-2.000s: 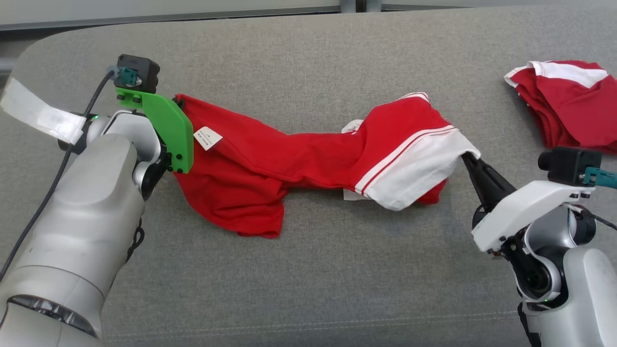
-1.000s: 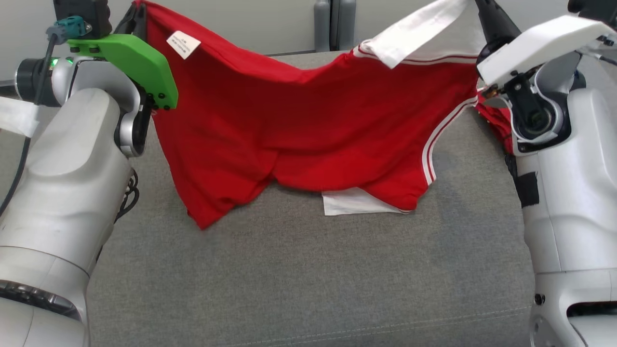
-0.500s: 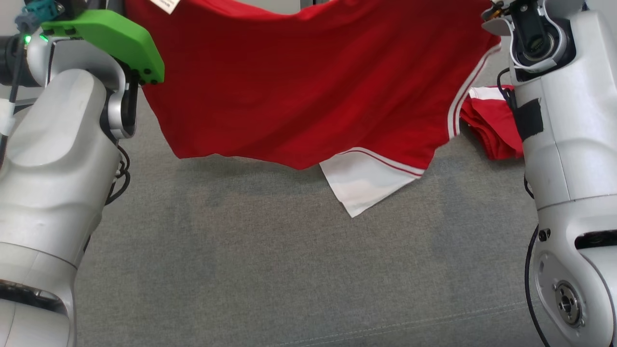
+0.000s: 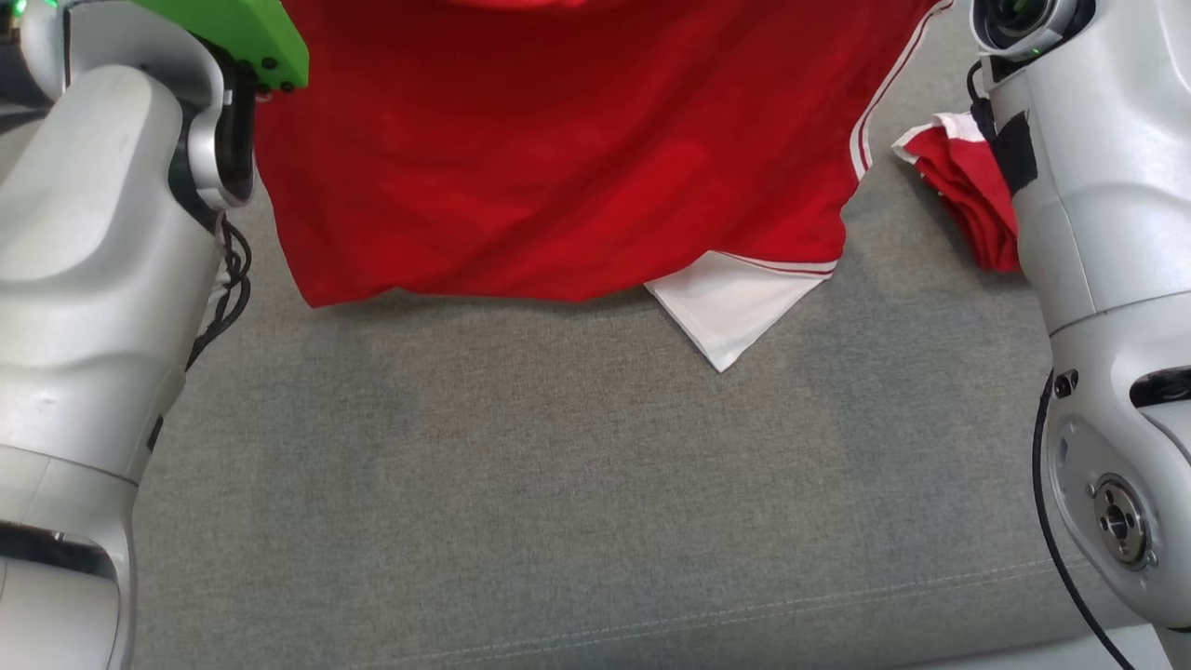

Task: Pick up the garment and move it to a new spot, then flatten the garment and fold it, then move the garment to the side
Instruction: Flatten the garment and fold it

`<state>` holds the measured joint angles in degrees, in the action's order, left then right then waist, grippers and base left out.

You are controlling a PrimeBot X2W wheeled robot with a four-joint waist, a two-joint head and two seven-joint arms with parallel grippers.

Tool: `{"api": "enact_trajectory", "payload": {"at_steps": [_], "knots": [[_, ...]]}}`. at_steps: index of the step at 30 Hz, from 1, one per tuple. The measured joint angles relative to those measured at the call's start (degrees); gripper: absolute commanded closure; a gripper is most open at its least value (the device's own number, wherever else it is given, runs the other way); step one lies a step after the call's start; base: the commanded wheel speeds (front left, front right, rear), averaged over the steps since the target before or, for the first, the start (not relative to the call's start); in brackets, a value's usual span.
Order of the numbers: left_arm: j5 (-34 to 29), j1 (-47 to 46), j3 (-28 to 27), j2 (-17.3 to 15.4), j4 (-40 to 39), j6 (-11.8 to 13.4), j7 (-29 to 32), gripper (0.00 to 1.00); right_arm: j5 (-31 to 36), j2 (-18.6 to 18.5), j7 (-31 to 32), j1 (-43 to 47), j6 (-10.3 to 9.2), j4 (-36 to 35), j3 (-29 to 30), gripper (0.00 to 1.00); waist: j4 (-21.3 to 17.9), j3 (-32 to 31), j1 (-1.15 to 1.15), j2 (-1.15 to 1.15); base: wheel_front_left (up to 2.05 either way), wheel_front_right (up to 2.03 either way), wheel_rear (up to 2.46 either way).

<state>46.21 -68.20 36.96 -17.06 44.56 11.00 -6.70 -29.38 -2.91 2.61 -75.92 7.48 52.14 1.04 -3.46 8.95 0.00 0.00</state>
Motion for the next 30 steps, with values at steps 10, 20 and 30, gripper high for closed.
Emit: {"api": "enact_trajectory", "payload": {"at_steps": [10, 20, 30], "knots": [[2.79, -6.91, -2.76, 0.62, -1.65, -3.53, -0.22, 1.00, 3.83, 0.07, -0.93, -10.57, 0.00, -0.20, 0.57, 1.00, 1.26, 9.17, 0.00, 0.00, 0.00, 0.00, 0.00], [3.71, -13.19, -6.82, 2.94, -1.71, -6.34, -7.10, 1.00, 8.71, 0.10, -14.63, -19.57, 0.00, 5.09, 7.01, 1.00, 2.54, 15.33, 0.02, 0.00, 0.00, 0.00, 0.00], [-5.20, -14.27, -14.71, 4.85, -11.05, -8.71, -8.43, 1.00, 13.19, -0.05, -17.66, -23.85, 0.00, -2.31, 8.06, 1.00, 3.17, 16.75, 0.00, 0.00, 0.00, 0.00, 0.00]]}}
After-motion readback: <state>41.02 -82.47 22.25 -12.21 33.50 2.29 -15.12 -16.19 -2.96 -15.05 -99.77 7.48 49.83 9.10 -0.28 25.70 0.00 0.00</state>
